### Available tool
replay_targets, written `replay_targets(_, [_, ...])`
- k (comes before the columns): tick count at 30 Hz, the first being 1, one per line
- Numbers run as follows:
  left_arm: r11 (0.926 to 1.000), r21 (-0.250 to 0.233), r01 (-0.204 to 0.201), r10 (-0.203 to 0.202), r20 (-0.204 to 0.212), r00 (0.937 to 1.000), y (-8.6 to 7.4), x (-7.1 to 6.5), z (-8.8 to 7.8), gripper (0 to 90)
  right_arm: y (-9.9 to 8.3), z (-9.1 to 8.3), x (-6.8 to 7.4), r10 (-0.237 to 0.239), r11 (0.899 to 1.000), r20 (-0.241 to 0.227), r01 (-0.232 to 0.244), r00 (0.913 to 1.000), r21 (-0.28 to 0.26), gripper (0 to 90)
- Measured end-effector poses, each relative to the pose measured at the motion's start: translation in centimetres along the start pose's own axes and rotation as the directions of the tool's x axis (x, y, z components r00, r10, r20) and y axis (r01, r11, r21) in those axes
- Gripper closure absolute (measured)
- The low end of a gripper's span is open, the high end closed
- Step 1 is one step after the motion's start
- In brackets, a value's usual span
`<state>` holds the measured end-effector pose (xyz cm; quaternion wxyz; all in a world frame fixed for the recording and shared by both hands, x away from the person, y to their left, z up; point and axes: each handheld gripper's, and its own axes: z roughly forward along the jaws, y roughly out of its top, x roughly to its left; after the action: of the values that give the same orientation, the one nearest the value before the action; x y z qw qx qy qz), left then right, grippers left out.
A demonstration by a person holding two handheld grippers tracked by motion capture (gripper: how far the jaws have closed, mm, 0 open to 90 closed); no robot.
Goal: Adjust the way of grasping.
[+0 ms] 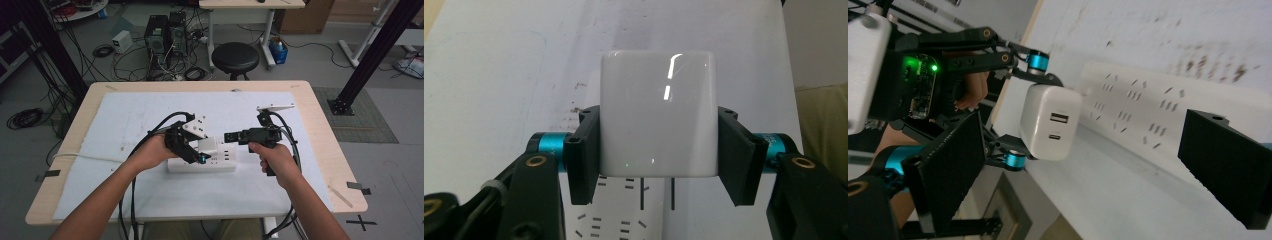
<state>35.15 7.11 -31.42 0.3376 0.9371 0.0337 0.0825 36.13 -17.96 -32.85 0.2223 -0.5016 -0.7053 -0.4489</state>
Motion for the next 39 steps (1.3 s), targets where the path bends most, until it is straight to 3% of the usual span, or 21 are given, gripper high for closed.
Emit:
replay_targets(12, [0.9993, -0.022, -0.030, 0.030, 0.004, 0.9995, 1.3, -0.2, 0.2, 42.4, 0.2, 2.2, 0.4, 0.015, 0.998, -0.032, -0.013, 0.9994, 0.063, 7.4])
replay_targets(13, [0.9992, -0.024, -0.033, 0.033, 0.006, 0.9994, 1.4, -0.2, 0.3, 42.4, 0.2, 2.4, 0.4, 0.015, 0.998, -0.048, -0.012, 0.9987, 0.062, 13.8])
replay_targets(18, [0.9988, -0.030, -0.040, 0.040, 0.003, 0.9992, 1.8, -0.3, 0.3, 42.4, 0.3, 2.6, 0.3, 0.027, 0.996, -0.079, -0.020, 0.9965, 0.084, 19.1])
replay_targets(27, [0.9983, -0.036, -0.045, 0.045, -0.002, 0.9990, 1.8, -0.4, 0.3, 42.4, 0.4, 3.0, 0.1, 0.045, 0.995, -0.135, -0.032, 0.9898, 0.093, 41.8])
replay_targets(32, [0.9979, -0.044, -0.048, 0.047, -0.010, 0.9988, 1.8, -0.3, 0.1, 42.4, 0.4, 2.9, -0.1, 0.061, 0.995, -0.150, -0.048, 0.9869, 0.084, 49.2])
replay_targets(35, [0.9980, -0.037, -0.051, 0.050, -0.017, 0.9986, 1.7, -0.3, 0.0, 42.4, 0.3, 2.9, -0.8, 0.083, 0.995, -0.197, -0.070, 0.9769, 0.071, 58.7])
replay_targets(37, [0.9980, -0.033, -0.053, 0.053, -0.018, 0.9984, 1.8, -0.4, 0.2, 42.3, 0.3, 3.0, -1.0, 0.107, 0.992, -0.202, -0.093, 0.9734, 0.080, 59.9])
replay_targets(39, [0.9977, -0.017, -0.066, 0.065, -0.042, 0.9970, 1.8, -0.5, 0.3, 42.0, 0.3, 3.0, -1.0, 0.093, 0.994, -0.194, -0.081, 0.9765, 0.073, 61.1])
